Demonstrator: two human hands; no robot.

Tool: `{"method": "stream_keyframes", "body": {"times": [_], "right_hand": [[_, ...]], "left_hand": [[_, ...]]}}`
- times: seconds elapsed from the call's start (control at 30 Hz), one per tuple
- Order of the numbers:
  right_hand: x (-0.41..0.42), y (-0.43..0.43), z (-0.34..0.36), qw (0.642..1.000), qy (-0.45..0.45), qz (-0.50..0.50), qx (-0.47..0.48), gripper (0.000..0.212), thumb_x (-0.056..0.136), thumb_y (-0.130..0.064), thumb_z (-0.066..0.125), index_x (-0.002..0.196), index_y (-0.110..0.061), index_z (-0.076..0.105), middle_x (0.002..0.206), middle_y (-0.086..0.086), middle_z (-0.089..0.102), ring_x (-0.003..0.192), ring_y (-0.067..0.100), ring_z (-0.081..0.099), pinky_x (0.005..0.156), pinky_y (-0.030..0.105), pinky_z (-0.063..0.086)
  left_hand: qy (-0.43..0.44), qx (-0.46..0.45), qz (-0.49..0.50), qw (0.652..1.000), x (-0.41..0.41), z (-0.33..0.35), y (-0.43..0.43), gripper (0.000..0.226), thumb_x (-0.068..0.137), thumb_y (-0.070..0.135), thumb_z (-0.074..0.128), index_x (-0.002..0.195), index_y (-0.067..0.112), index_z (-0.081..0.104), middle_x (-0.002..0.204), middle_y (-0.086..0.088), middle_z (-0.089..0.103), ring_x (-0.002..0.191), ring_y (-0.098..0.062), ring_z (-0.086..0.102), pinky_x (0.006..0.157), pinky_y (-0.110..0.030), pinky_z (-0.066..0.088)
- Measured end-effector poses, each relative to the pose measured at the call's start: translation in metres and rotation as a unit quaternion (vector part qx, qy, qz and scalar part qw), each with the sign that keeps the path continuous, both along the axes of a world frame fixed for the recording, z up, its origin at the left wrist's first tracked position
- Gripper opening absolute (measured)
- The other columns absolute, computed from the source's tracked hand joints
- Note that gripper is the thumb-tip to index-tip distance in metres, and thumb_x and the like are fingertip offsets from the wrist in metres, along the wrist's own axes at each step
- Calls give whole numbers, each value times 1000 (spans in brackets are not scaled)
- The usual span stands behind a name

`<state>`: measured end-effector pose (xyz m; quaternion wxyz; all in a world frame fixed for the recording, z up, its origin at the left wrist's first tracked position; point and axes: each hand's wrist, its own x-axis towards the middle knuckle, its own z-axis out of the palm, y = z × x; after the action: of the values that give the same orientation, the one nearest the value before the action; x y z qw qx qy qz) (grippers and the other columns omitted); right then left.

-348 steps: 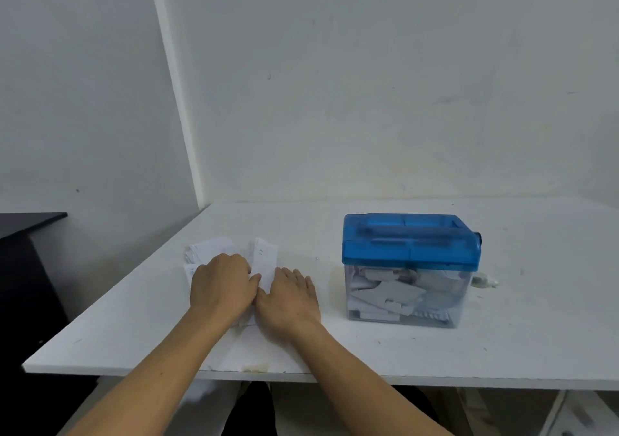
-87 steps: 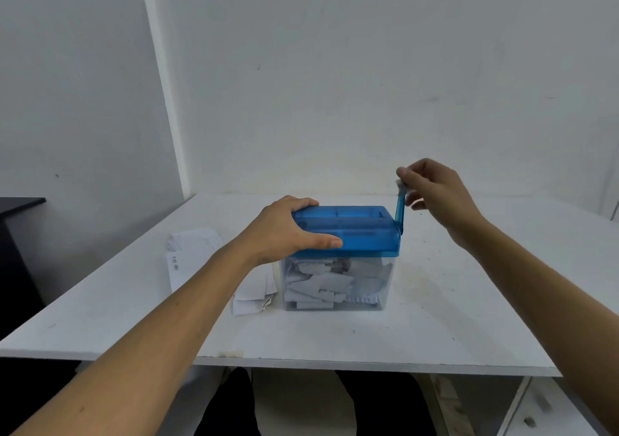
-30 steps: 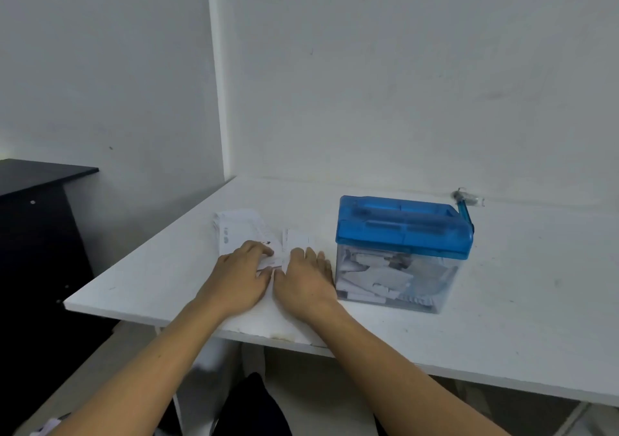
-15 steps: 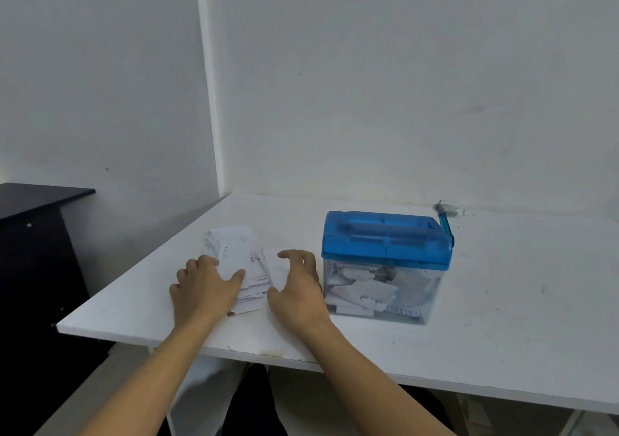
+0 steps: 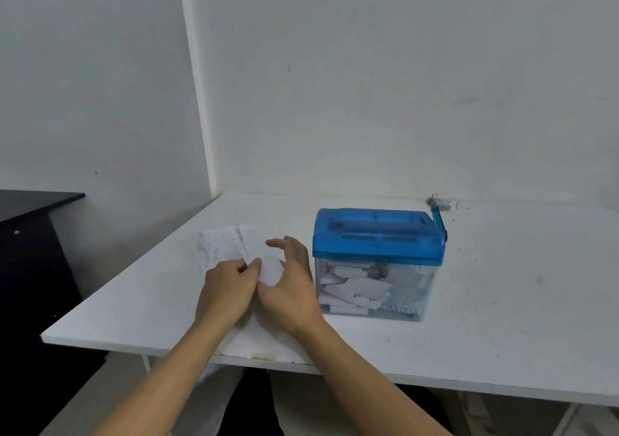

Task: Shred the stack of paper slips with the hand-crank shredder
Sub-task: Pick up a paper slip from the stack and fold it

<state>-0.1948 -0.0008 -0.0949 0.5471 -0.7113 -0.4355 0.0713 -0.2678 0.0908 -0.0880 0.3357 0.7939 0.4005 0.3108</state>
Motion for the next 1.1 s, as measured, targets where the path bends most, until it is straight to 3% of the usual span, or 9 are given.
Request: {"method": "stream_keyframes", "body": {"times": [0.07, 0.27, 0.37, 0.5, 0.6, 0.73, 0.87, 0.97, 1.1], "right_hand": [[2, -1, 0, 998, 53, 8, 20, 59, 88, -24, 73, 134, -39, 39, 136, -23, 32, 126, 5, 44, 87, 6, 39], [4, 2, -3, 997, 72, -5, -10, 58, 95, -13, 64, 139, -36, 35, 128, -19, 37, 100, 2, 51, 78, 9, 50], [5, 4, -2, 996, 83, -12, -25, 60, 94, -9, 64, 139, -36, 34, 122, -14, 45, 101, 3, 55, 75, 8, 49], [5, 2, 1, 995, 91, -19, -37, 62, 98, -7, 58, 144, -36, 28, 103, -12, 55, 95, 4, 58, 74, 10, 52], [3, 3, 2, 995, 85, -35, -44, 69, 100, -9, 55, 150, -40, 19, 121, -2, 56, 114, 16, 58, 95, 29, 53], [3, 5, 5, 995, 80, -38, -41, 70, 102, -11, 52, 153, -40, 14, 131, -1, 52, 122, 19, 56, 98, 32, 52], [2, 7, 6, 996, 72, -42, -40, 66, 103, -13, 51, 154, -36, 16, 139, 1, 50, 128, 23, 53, 103, 42, 52], [2, 8, 5, 996, 62, -47, -43, 61, 103, -15, 51, 153, -33, 22, 144, 1, 48, 129, 23, 51, 105, 42, 50], [2, 9, 5, 995, 64, -57, -44, 55, 102, -19, 54, 150, -33, 29, 144, -2, 49, 129, 21, 52, 107, 41, 49]], "left_hand": [[-3, 2, 7, 1000, -1, 2, 3, 50, 102, 35, 50, 57, 12, 56, 59, -4, 61, 63, -22, 59, 60, -33, 42], [6, 27, 20, 999, -7, 0, 15, 53, 104, 36, 47, 65, 2, 58, 65, -12, 62, 64, -26, 58, 65, -37, 48], [28, 57, 32, 997, -13, -3, 22, 50, 103, 37, 48, 69, 2, 63, 62, -10, 62, 64, -28, 61, 69, -43, 56], [65, 85, 39, 994, -16, -1, 21, 34, 101, 34, 50, 76, 16, 65, 72, 3, 66, 71, -22, 63, 77, -41, 55], [14, 87, 45, 995, -16, 4, 15, 20, 101, 25, 44, 90, 21, 61, 93, 6, 63, 88, -23, 60, 89, -46, 52], [-28, 20, 13, 999, -11, 6, 17, 45, 102, 35, 47, 74, 4, 63, 77, -9, 67, 76, -28, 62, 77, -46, 53], [-40, -36, -25, 998, -13, 8, 23, 46, 93, 36, 66, 76, -6, 67, 73, -26, 61, 65, -30, 56, 67, -35, 48], [-68, -87, -34, 993, -15, 6, 25, 42, 87, 41, 75, 74, 2, 73, 76, -21, 69, 78, -41, 68, 81, -49, 61], [-77, -98, -18, 992, -14, 8, 20, 35, 84, 44, 78, 74, 10, 78, 77, -5, 76, 76, -29, 73, 77, -50, 62]]}}
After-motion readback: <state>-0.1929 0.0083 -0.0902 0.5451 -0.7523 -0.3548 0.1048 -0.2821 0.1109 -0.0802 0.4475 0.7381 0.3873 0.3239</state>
